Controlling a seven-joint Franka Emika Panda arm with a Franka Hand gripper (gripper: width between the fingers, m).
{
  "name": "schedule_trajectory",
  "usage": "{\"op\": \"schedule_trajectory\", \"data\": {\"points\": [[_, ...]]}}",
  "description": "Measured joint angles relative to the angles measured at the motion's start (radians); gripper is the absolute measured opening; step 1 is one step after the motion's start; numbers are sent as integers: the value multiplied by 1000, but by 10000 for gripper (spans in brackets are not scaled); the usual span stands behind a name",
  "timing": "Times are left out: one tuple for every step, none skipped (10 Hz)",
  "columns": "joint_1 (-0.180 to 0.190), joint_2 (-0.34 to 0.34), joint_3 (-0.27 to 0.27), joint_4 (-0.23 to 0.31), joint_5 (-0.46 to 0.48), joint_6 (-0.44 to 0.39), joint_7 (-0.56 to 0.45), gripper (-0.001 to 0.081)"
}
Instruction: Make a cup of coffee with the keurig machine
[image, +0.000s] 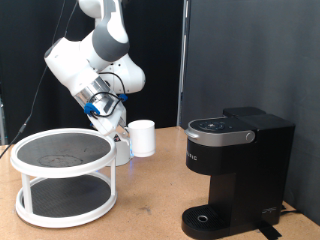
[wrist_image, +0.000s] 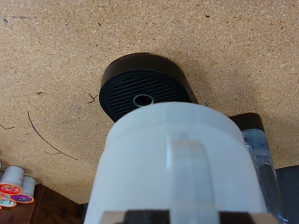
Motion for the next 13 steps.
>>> {"op": "schedule_trajectory", "data": {"points": [[0, 0, 0, -1, 0, 0, 0, 1], [0, 0, 0, -2, 0, 0, 0, 1], [0, 4, 7, -2, -5, 3, 13, 1], [1, 17, 26, -3, -5, 31, 35, 1], [6, 41, 51, -3, -5, 73, 61, 1], [14, 72, 73, -1, 2, 115, 76, 1], [23, 104, 91, 2, 15, 153, 79, 1], [32, 134, 104, 8, 32, 181, 78, 1], [40, 161, 114, 17, 52, 200, 76, 1], [45, 185, 124, 27, 67, 212, 75, 1], [49, 207, 132, 38, 79, 223, 74, 1], [54, 227, 140, 47, 86, 236, 74, 1], [56, 247, 148, 55, 90, 250, 74, 1]]}}
